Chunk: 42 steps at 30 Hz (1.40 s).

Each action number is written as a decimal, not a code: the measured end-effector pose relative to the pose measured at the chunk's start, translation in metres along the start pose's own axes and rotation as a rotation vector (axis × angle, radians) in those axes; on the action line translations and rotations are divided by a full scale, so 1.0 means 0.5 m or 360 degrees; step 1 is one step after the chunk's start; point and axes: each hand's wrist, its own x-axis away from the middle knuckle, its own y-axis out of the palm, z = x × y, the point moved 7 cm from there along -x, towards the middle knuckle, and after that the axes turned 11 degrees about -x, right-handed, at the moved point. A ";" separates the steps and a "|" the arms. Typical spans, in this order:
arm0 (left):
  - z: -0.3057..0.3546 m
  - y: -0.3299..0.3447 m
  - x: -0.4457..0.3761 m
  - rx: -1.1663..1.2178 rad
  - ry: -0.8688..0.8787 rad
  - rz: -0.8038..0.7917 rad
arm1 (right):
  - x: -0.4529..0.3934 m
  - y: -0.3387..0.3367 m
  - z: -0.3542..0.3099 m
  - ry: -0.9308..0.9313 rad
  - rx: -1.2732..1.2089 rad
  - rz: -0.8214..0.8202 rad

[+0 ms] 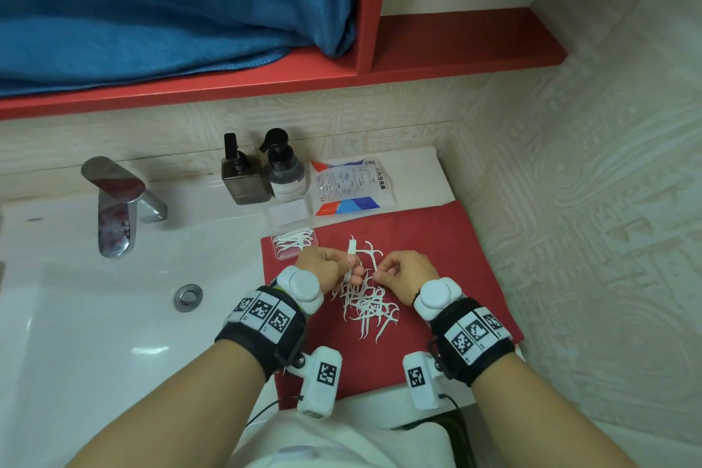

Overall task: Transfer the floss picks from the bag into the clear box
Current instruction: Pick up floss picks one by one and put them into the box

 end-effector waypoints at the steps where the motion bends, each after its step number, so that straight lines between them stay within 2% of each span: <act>1: -0.001 0.000 0.001 0.0001 -0.0005 0.0001 | 0.000 -0.001 -0.001 -0.0001 -0.0016 0.0007; 8: -0.009 -0.006 -0.005 0.0070 -0.0029 0.0070 | 0.010 -0.010 -0.032 -0.0111 -0.0042 0.0105; 15: -0.009 -0.008 -0.011 0.0297 -0.0101 0.0142 | 0.018 -0.010 -0.079 -0.0259 -0.0177 0.0331; 24: -0.007 -0.006 -0.013 0.0239 -0.0061 0.0217 | 0.026 -0.003 -0.121 -0.0267 0.0126 0.0178; 34: 0.001 -0.016 -0.006 0.0117 -0.0003 0.0277 | 0.024 0.018 -0.131 -0.0439 0.0260 0.0100; 38: -0.005 -0.017 -0.004 0.0086 -0.0010 0.0270 | 0.023 0.017 -0.118 -0.0425 0.0207 0.0008; 42: -0.004 -0.011 -0.002 0.0119 -0.0011 0.0230 | 0.022 -0.008 -0.102 -0.0316 0.0067 0.0073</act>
